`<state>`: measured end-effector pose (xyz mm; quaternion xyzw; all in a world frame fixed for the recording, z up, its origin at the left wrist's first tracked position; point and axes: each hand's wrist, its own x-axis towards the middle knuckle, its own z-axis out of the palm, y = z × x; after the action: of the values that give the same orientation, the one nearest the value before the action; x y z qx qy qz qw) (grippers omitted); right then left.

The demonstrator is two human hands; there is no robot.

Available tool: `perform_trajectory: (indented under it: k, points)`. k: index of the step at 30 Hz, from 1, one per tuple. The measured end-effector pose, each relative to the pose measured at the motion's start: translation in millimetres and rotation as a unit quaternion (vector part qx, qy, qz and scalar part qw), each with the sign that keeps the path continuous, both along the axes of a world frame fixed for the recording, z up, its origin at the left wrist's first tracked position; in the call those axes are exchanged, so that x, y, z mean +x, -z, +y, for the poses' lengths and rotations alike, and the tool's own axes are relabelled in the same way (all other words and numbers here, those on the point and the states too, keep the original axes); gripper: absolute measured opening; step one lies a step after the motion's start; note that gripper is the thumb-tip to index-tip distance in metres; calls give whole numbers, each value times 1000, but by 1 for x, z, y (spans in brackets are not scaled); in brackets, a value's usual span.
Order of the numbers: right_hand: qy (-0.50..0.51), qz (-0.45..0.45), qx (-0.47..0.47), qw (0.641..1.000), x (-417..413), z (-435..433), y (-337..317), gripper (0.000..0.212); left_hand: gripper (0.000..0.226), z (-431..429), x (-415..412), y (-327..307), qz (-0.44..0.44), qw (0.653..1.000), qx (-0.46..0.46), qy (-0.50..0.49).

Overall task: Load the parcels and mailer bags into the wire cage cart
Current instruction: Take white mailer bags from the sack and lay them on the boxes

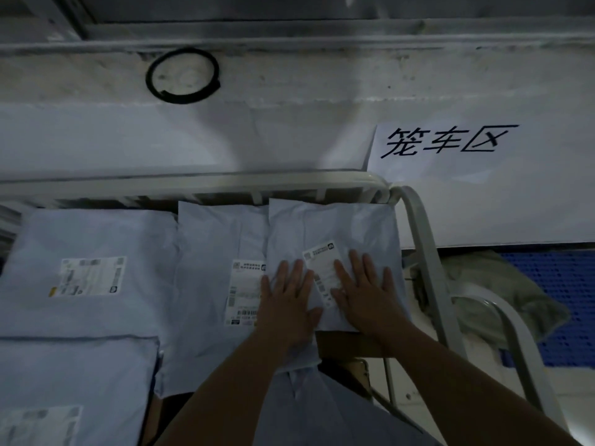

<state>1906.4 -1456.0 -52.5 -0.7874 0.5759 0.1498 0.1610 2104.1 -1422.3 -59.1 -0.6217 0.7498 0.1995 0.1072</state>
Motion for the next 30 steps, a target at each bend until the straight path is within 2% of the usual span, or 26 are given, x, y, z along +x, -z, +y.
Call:
perform_trajectory:
  k: [5,8,10,12,19,24,28,30]
  points:
    - [-20,29,37,999,5,2,-25,68,79,-7,15,-36,-21,997,66,36]
    - [-29,18,72,997,9,42,-37,68,78,30,26,-48,-26,997,71,10]
    - [-44,3,99,994,11,76,-46,75,73,61,37,-55,-35,996,87,-9]
    - [-20,0,126,992,3,104,-46,75,69,90,48,-60,-51,995,78,-21]
    - [-32,-65,61,995,-17,137,-100,57,67,143,54,-113,-74,988,123,-62]
    - [-145,-47,102,983,-12,167,-126,78,67,189,40,-141,-62,989,117,-64]
    - [-259,-35,49,964,-5,194,-148,95,79,228,41,-144,37,979,147,-139]
    - [-335,-17,22,942,-2,205,-152,92,82,246,40,-143,48,970,171,-163]
